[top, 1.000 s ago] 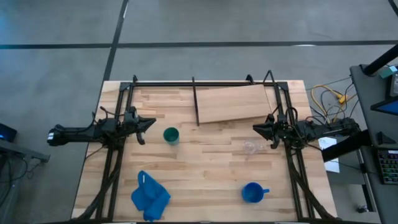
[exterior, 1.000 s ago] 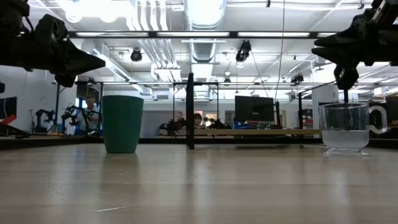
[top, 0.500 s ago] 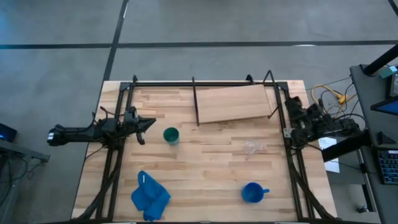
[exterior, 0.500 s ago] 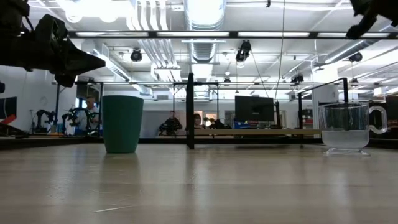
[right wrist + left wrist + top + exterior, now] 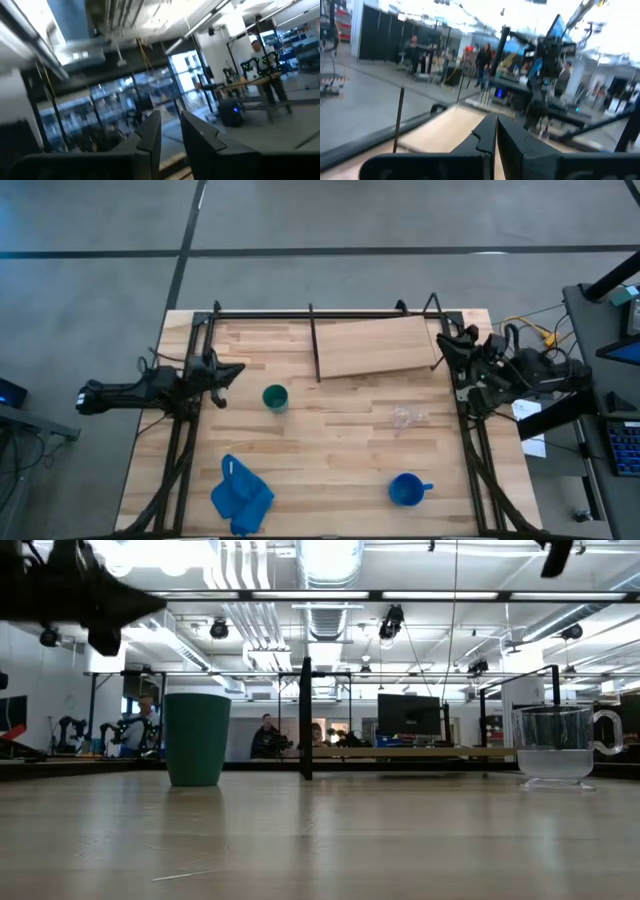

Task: Stack small to large cups/mugs on shelf
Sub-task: Put the transparent mug on the shelf

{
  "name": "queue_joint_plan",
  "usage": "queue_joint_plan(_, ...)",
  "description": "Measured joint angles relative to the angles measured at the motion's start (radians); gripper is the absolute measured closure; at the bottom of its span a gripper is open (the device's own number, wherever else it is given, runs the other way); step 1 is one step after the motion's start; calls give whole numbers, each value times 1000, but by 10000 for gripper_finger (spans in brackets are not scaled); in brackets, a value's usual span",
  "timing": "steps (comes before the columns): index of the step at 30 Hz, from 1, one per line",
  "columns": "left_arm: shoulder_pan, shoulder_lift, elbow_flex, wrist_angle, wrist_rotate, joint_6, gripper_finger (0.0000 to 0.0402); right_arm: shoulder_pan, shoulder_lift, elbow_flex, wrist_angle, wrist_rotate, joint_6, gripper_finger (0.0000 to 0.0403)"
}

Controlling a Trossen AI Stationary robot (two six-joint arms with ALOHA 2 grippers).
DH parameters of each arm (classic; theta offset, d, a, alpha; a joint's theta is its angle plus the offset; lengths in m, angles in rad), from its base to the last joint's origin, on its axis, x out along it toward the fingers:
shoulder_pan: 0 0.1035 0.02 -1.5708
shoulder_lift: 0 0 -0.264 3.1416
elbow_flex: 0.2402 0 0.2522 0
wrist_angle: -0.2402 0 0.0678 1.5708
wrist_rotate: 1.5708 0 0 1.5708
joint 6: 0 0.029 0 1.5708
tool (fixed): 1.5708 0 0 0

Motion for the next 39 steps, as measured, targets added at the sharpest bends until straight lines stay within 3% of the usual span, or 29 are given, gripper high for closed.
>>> queue_joint_plan(6,0,23,170,-17,47,144,402,0,168,183,-163,5,-22,332)
queue_joint_plan(12,0,113,380,-192,50,178,402,0,278,344,-316,5,-30,332)
queue_joint_plan(27,0,448,824,-404,58,182,402,0,437,664,-351,4,-30,332)
queue_joint_plan(33,0,569,962,-536,183,175,402,0,480,760,-595,1,56,332)
queue_joint_plan(39,0,651,1021,-585,199,174,402,0,524,789,-805,0,216,332)
